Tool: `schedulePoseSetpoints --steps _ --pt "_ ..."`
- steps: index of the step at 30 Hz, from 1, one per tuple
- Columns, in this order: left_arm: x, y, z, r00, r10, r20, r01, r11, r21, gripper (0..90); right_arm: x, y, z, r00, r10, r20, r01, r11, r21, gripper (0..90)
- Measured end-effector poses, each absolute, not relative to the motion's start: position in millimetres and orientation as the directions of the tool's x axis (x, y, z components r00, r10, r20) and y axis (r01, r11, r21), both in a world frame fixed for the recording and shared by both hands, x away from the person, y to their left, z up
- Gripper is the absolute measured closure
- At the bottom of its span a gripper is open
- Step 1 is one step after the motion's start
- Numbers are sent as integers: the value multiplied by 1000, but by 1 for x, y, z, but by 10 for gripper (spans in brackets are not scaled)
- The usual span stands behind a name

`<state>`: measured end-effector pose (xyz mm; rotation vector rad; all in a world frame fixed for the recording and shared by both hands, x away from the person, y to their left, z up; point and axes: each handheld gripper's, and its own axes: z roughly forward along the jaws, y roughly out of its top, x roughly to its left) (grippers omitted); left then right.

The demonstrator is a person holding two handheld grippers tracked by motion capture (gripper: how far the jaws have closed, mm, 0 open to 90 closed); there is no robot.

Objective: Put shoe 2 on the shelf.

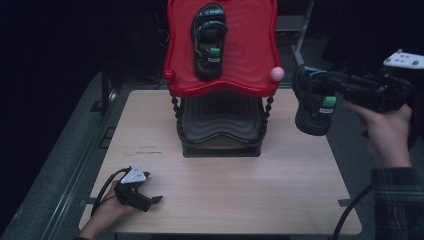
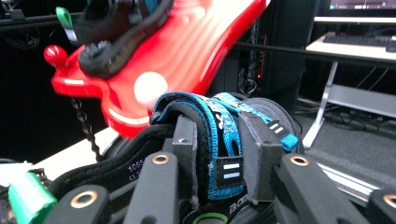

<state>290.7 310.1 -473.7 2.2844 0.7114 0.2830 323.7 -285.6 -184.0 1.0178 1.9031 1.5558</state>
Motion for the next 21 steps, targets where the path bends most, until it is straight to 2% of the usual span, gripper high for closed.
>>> schedulePoseSetpoints --steps 12,21 --pt "291 310 -474 823 568 -2 409 -590 697 0 335 -267 -129 -640 766 58 175 72 982 689" --pt "291 310 -474 823 569 -3 409 -589 697 0 352 -246 -108 -659 751 44 152 76 985 689"
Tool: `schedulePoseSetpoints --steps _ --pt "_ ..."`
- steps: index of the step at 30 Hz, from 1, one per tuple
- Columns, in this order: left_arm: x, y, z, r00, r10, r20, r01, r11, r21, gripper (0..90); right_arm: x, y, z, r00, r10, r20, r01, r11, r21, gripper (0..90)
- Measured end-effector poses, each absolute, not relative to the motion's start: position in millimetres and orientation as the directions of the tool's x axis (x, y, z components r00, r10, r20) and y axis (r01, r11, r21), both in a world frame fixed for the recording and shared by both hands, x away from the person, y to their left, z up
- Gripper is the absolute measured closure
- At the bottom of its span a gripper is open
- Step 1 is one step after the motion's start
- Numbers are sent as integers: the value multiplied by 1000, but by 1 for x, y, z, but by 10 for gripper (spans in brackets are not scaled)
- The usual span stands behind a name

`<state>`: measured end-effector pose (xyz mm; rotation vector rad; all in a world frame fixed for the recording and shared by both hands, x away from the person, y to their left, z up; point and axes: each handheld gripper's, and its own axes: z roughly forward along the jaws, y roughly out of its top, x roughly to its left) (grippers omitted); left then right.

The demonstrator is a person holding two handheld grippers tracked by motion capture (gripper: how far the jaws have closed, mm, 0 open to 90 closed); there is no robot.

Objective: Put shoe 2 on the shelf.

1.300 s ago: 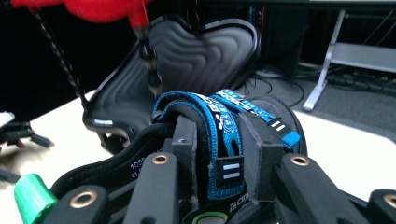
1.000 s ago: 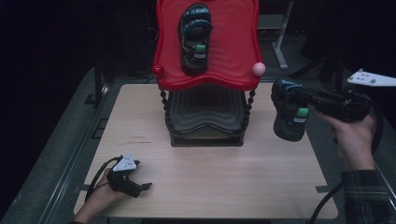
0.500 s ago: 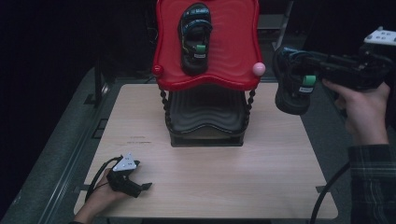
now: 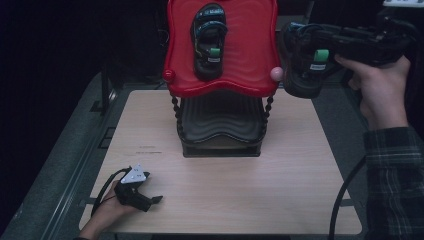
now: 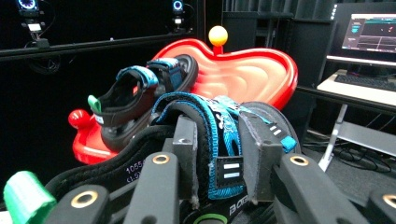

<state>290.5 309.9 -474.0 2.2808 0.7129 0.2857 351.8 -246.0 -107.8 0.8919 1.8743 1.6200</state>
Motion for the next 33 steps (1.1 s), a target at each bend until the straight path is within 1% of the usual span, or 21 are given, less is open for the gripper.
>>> schedulePoseSetpoints --steps 21,27,33 --pt "291 310 -474 823 568 -3 409 -589 697 0 414 -178 -92 -702 712 34 124 74 990 689" --pt "291 310 -474 823 568 -3 409 -589 697 0 430 -158 -94 -698 716 20 124 93 988 689" --pt "291 310 -474 823 569 -3 409 -589 697 0 441 -146 -101 -684 729 8 125 106 987 690"
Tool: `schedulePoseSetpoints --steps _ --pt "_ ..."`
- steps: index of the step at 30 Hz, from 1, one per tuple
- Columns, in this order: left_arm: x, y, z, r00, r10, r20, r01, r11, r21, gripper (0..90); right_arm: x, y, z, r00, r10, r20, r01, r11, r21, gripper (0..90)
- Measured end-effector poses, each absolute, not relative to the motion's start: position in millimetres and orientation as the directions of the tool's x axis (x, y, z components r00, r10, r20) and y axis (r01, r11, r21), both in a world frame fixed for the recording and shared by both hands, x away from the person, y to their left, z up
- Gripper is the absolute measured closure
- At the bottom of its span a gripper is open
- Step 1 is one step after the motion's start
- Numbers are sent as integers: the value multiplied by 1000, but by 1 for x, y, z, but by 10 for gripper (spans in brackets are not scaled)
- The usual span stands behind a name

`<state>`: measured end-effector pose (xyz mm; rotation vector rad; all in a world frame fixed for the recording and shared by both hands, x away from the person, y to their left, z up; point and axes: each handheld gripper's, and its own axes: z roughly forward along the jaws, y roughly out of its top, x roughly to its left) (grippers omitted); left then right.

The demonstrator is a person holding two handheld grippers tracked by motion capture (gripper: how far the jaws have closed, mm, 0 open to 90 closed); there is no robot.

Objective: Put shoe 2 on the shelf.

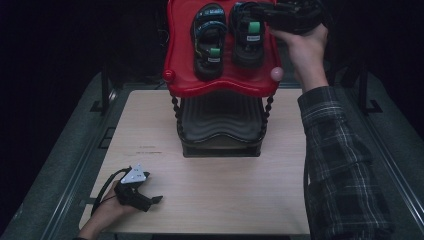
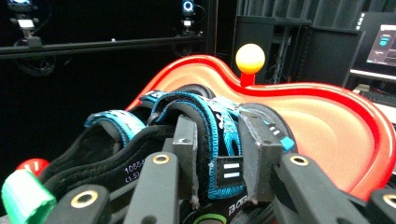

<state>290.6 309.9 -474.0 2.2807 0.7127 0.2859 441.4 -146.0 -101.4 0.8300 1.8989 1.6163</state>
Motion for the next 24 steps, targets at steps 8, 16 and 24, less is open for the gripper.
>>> schedulePoseSetpoints --steps 8,16,24 --pt "291 310 -474 823 568 -3 410 -590 696 0 447 -140 -113 -691 723 12 122 100 988 685" --pt "291 310 -474 823 568 -3 409 -589 697 0 438 -139 -122 -713 701 0 135 137 981 644" --pt "291 310 -474 823 568 -3 409 -589 697 0 425 -145 -124 -725 688 15 154 141 978 474"
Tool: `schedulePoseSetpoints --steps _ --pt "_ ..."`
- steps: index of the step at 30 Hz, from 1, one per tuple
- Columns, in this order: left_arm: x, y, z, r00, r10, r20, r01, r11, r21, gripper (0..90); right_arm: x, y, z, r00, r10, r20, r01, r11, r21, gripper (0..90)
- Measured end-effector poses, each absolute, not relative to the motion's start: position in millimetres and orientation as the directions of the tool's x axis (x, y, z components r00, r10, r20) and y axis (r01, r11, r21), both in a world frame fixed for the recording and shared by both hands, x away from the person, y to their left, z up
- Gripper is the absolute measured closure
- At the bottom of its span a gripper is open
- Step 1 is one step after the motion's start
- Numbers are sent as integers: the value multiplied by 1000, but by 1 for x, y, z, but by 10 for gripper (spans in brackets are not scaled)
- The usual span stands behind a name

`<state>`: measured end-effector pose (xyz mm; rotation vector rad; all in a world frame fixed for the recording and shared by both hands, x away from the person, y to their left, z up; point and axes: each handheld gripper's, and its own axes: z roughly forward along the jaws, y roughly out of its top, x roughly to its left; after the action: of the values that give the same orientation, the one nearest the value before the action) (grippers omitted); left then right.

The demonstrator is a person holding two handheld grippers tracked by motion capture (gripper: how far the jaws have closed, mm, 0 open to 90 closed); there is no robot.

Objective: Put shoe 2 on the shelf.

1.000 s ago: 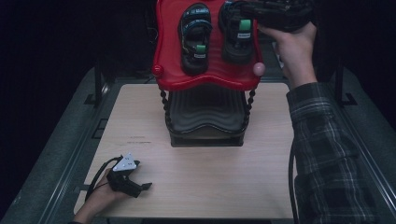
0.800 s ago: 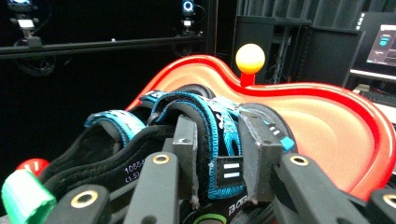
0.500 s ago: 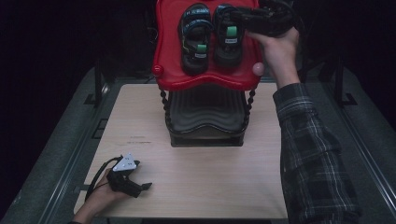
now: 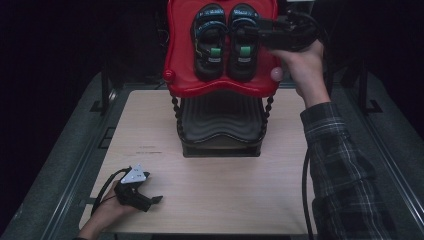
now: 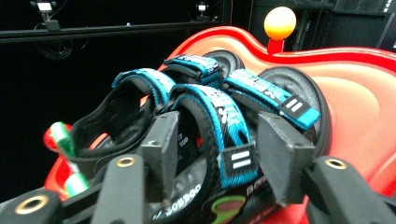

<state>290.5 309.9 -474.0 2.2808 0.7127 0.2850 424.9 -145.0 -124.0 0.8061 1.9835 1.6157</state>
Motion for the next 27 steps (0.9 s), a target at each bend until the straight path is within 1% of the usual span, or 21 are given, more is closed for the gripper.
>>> schedulePoseSetpoints --steps 7,14,20,24,27 --pt "290 310 -474 823 569 -2 409 -589 697 0 408 -164 -129 -710 705 10 182 170 969 406" --pt "290 310 -474 823 568 -2 409 -590 696 0 388 -192 -144 -681 732 20 203 162 966 334" --pt "290 310 -474 823 568 -2 409 -591 695 0 372 -215 -166 -661 749 44 238 153 959 254" --pt "290 310 -474 824 567 -3 410 -592 694 0 364 -225 -186 -640 766 57 270 155 950 148" --pt "290 310 -474 823 567 -3 410 -592 694 0 356 -233 -203 -634 769 80 294 144 945 133"
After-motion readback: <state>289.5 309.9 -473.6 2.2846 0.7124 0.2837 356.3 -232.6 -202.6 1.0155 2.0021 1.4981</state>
